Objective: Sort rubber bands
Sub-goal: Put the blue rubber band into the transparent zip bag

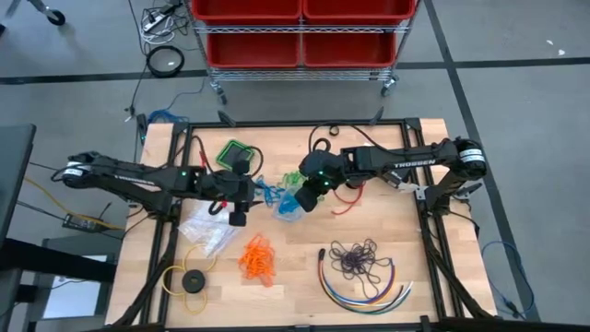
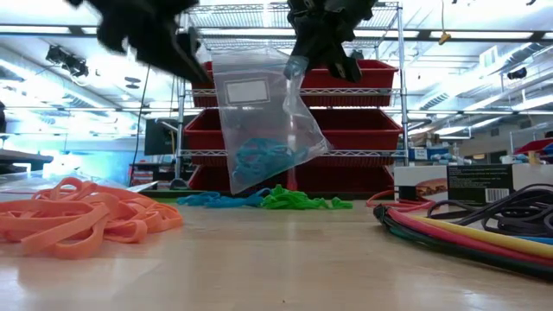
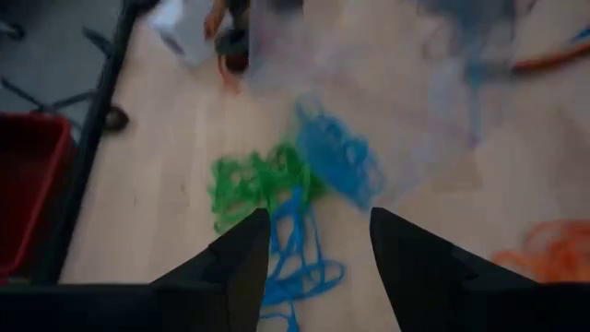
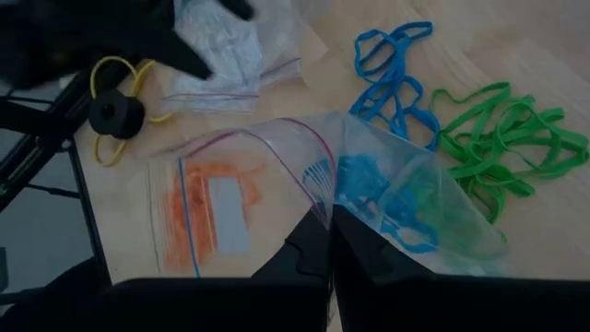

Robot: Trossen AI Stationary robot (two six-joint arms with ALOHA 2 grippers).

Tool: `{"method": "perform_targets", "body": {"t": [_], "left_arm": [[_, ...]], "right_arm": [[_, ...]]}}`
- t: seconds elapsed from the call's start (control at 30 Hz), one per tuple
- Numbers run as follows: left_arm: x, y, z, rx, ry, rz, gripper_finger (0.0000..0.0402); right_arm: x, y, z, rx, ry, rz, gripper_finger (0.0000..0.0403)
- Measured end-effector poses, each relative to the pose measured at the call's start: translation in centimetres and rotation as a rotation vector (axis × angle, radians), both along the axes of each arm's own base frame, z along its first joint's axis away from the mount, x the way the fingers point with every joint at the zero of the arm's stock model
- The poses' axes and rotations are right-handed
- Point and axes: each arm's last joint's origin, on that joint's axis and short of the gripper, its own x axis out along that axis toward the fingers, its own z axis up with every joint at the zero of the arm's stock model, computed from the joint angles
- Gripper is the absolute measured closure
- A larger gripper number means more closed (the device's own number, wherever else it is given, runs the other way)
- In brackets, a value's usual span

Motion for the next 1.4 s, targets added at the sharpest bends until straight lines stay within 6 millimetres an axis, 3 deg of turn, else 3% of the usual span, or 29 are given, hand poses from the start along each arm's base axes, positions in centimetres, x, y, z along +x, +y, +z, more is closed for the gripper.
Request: {"method": "perform_targets", "body": {"t": [0.33, 0.53, 1.0, 1.27, 1.4], "left_arm": [[-2.7, 3.3, -9.3, -0.038, -0.008, 0.114, 0.0204], [-4.3, 4.7, -12.4, -0.107, -0.025, 0.07, 0.0206], [-3.2, 7.5, -15.1, -0.14, 0.013, 0.129, 0.0265], [-2.7, 7.8, -16.2, -0.143, 0.084, 0.101, 0.0267], [-2.8, 7.7, -16.3, -0.155, 0.089, 0.089, 0.0297]], "right_arm": [[0.0, 0.2, 0.0, -0.008, 0.002, 0.014, 0.0403], [0.0, 0.2, 0.0, -0.015, -0.001, 0.009, 0.0403], [0.1, 0.2, 0.1, -0.031, -0.014, 0.025, 0.0403], [0.1, 0.2, 0.1, -0.032, -0.014, 0.027, 0.0403], [0.1, 0.2, 0.1, -0.03, -0.014, 0.025, 0.0403]]}}
